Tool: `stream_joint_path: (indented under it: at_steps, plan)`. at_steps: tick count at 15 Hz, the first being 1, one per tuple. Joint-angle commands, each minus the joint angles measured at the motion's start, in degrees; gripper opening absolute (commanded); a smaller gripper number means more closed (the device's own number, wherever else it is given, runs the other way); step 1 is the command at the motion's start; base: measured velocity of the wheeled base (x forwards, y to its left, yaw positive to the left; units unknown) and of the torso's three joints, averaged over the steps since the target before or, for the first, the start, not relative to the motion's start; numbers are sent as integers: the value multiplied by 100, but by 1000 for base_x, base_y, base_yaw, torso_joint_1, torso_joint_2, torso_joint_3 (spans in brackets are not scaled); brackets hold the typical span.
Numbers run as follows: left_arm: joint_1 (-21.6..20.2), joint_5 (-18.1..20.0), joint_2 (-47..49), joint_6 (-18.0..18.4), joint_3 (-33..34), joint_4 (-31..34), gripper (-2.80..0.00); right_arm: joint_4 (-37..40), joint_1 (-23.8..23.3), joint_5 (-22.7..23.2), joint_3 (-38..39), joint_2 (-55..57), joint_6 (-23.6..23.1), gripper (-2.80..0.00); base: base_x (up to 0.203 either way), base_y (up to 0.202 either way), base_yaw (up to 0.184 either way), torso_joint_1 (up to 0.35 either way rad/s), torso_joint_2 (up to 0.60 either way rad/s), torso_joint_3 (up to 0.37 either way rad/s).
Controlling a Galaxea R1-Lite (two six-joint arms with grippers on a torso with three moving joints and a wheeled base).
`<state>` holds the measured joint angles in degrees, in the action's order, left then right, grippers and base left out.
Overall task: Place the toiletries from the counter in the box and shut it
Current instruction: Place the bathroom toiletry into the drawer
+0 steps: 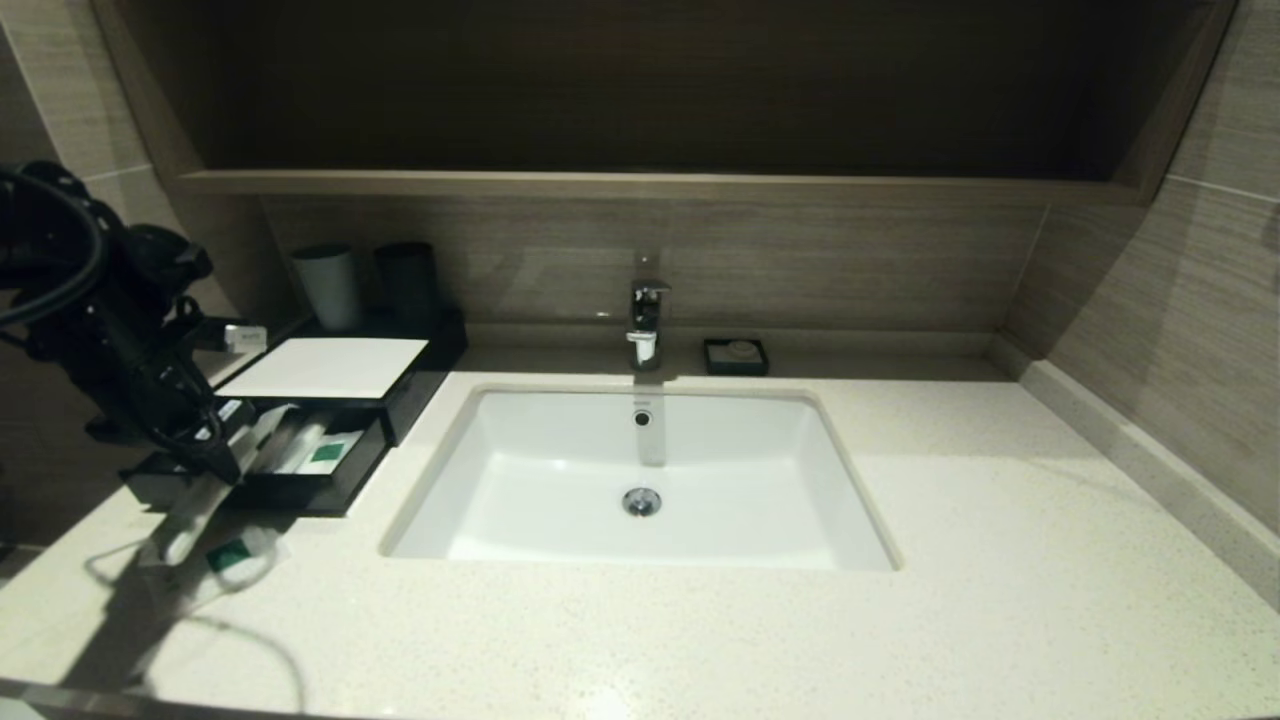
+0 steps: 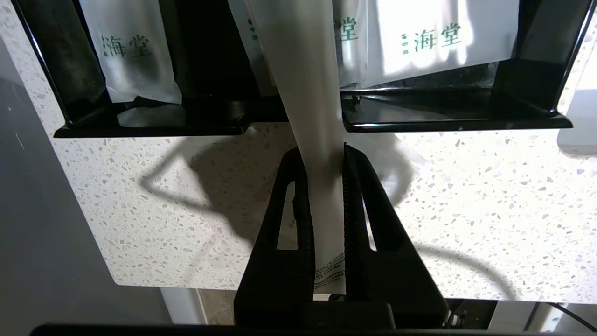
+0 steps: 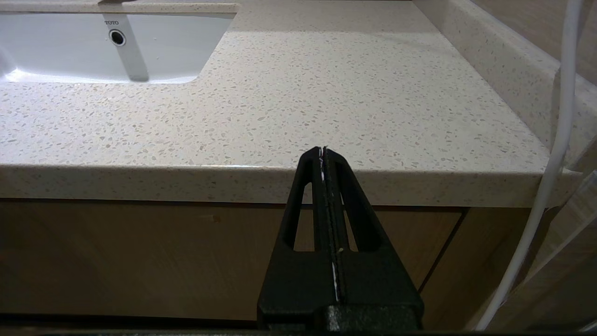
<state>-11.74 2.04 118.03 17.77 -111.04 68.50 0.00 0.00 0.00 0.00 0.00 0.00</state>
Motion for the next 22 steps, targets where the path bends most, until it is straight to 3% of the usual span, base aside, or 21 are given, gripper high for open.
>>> stream_joint_path:
  at_steps: [1,13,15,17,20,22]
  plan:
    - [-4,-2,13,7,4,60,0,0,0,0,0,0,0,-280,0,0,0,0,0,0]
    - [-6,-44,-446,-56,-5,-93,0,0,0,0,0,0,0,-280,0,0,0,0,0,0]
    - [1,-31,-741,-231,2,84,0,0,0,0,0,0,0,-280,0,0,0,0,0,0]
    - [5,-7,-1031,-521,14,689,0,0,0,0,0,0,0,-280,0,0,0,0,0,0]
    - [-72,581,-1230,-707,422,1085,0,0,0,0,0,0,0,-280,0,0,0,0,0,0]
    - [-75,637,-1273,-974,820,1028,0,0,0,0,0,0,0,-280,0,0,0,0,0,0]
